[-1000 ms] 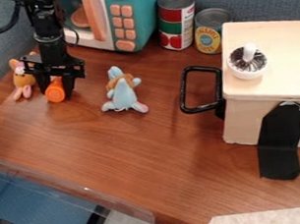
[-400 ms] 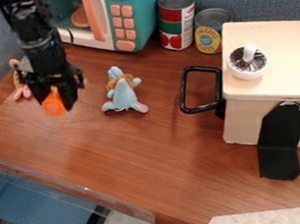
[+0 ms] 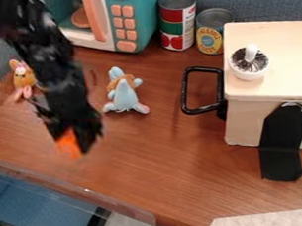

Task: Move the orange object to the lower middle of the table

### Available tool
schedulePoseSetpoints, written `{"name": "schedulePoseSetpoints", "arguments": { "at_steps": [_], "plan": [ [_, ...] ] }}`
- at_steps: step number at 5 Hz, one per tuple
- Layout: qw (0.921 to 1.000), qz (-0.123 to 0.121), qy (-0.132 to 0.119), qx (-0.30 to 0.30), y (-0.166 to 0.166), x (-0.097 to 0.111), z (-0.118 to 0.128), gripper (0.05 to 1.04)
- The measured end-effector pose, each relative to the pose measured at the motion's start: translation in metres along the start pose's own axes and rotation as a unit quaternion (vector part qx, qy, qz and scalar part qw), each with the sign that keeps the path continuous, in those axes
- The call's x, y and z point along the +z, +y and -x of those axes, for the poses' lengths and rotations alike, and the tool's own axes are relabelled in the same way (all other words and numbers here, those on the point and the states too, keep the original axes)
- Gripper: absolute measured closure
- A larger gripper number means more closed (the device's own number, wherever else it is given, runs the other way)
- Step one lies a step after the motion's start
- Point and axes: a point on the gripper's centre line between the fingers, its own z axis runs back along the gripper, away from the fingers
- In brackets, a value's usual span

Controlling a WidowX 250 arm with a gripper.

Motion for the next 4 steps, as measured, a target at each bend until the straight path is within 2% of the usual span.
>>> {"name": "schedulePoseSetpoints", "arguments": {
  "at_steps": [2,3,4],
  "plan": [
    [0.9971,-0.018,0.005,-0.073,-0.041,-0.019,0.013,0.52],
    [0.9972,-0.026,0.004,-0.07,-0.042,-0.023,0.014,0.453],
    [0.9976,-0.028,0.0,-0.064,-0.041,-0.023,0.012,0.149]
  ]
}}
